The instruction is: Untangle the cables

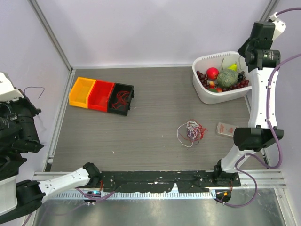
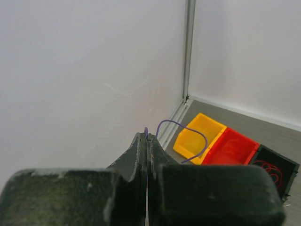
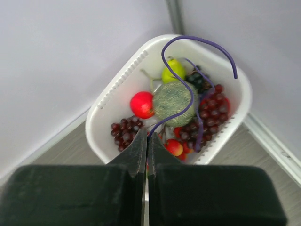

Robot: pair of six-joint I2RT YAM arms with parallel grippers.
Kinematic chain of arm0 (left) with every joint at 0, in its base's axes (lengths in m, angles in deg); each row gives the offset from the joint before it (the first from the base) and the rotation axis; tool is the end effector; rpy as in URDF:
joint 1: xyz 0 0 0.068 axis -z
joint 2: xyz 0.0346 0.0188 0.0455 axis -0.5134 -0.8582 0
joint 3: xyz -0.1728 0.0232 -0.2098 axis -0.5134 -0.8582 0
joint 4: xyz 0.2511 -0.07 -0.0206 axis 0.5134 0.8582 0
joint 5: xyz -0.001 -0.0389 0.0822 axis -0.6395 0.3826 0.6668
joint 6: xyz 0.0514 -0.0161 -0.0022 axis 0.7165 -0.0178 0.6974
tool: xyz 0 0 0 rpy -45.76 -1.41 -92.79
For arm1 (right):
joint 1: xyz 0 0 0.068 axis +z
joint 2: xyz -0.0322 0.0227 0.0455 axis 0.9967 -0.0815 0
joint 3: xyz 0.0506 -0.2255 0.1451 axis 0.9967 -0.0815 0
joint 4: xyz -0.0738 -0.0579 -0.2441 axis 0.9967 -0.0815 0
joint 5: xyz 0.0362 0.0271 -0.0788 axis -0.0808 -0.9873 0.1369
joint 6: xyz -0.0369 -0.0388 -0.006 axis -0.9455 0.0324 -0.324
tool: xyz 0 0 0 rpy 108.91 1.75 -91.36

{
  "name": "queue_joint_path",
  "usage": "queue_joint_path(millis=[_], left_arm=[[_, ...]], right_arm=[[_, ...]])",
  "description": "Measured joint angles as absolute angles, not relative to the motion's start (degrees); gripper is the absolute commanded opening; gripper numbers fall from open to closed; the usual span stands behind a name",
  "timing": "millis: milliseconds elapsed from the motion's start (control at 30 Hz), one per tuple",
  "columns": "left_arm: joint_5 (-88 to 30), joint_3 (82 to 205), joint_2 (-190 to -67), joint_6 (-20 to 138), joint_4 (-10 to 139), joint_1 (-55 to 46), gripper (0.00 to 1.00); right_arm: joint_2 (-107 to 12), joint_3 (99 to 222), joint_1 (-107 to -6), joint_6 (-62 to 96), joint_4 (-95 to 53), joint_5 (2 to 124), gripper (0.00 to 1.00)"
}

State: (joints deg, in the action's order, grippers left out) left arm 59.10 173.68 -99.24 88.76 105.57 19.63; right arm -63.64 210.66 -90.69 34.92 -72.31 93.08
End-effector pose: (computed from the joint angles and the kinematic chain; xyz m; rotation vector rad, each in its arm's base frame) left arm 0.0288 0.0202 0.5656 -0.3731 1.4882 0.4343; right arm 0.3339 -0.0448 0.5036 0.7427 1.7997 -0.1583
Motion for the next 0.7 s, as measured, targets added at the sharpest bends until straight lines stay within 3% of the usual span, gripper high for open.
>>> queue_joint_path(millis=[133,333,467,700], left_arm=[[54.27,174.56,-98.91,80.85,111.95,19.61,0.00],[41.51,172.46,-101.73,67.06,116.41,19.63,0.00],[34.82,168.44,-106.95,62.25,116.21,19.63,0.00],[28.26,161.25,-112.24,57.77,115.75,19.63,0.00]], right_arm=[[-65.74,210.86,-87.74,33.96,-71.55,88.71,0.01],[-63.92,205.85,-72.20,32.15,-69.71,85.13,0.01],[-59.73,198.42,-65.20,32.13,-67.18,81.13,0.01],[-48.19,177.51,-63.96,37.85,-57.03,71.97,0.01]])
